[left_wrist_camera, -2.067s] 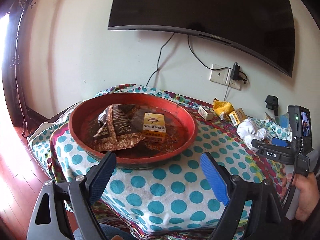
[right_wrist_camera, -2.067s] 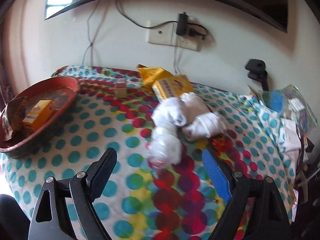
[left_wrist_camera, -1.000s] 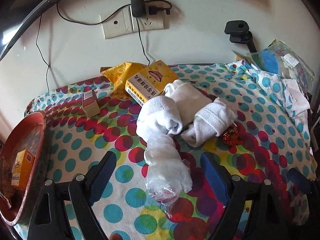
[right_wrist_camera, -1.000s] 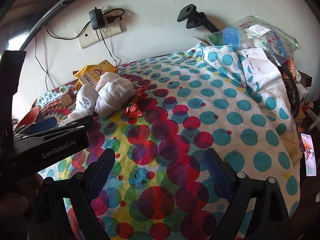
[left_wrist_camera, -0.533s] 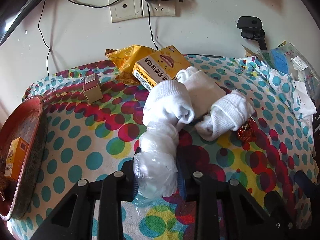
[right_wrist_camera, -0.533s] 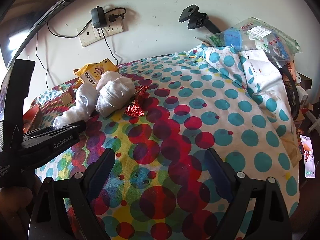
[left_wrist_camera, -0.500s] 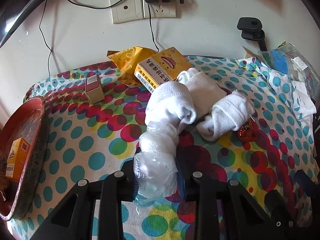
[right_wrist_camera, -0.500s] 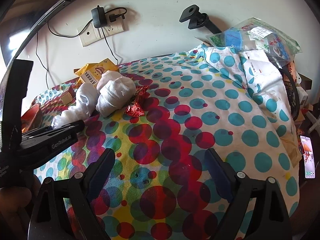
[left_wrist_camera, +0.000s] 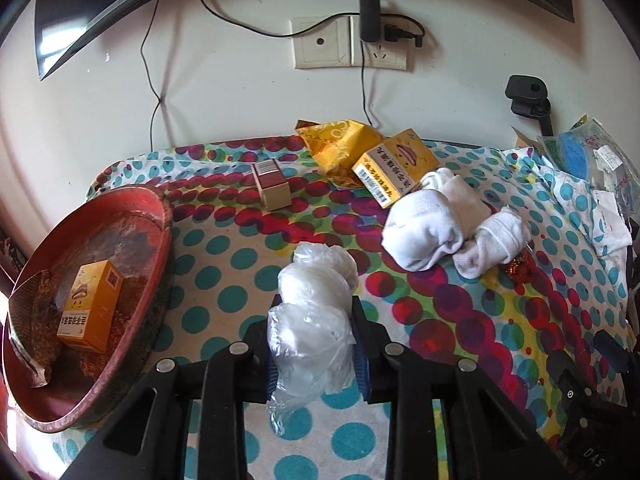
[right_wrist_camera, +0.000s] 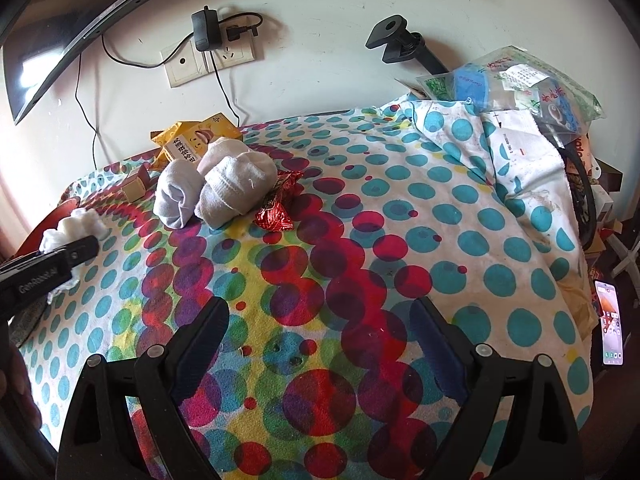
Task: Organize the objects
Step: 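Lower the plastic bundle into the red tray and open the left gripper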
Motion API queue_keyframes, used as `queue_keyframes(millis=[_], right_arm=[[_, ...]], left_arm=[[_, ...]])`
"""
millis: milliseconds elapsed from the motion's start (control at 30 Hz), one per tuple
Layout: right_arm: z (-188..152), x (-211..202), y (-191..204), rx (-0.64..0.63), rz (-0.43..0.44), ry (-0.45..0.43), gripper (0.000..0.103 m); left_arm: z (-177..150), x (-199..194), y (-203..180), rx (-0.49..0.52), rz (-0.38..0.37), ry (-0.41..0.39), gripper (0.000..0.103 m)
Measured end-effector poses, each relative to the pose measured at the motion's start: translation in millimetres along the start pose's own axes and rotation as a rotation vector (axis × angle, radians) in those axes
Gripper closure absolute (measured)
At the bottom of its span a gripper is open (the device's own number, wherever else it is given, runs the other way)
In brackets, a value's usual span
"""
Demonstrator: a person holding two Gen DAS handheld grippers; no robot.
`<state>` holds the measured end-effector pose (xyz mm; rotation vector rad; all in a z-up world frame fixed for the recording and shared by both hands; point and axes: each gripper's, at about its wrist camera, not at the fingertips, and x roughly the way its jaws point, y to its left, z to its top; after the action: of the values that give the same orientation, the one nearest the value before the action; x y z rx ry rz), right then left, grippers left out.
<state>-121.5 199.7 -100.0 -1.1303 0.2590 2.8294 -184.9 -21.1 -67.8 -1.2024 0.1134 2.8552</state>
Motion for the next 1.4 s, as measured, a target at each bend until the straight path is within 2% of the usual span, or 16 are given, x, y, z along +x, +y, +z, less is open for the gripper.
queue_keyframes(millis=[367, 633, 1067, 1400], right_arm=[[-0.4, -0.4, 2.3, -0.016, -0.005, -0.005, 0.011], [-1.2, -0.2, 3.3, -0.024, -0.007, -0.002, 0.010], [-1.9, -0.6, 5.3, -0.027, -0.010, -0.003, 0.010], [0.7, 1.1, 8.0, -0.045, -0.016, 0.006, 0.009]], left_arm=[[19.0, -24.6, 71.7, -0.092, 0.096, -0.043, 0.074], [25.5, -31.8, 132.0, -0.162, 0.181, -0.044, 0.074], [37.0, -20.9, 212.8, -0.190, 0.333, -0.001, 0.074], [33.8, 0.3, 249.5, -0.237, 0.386, 0.066, 0.074]])
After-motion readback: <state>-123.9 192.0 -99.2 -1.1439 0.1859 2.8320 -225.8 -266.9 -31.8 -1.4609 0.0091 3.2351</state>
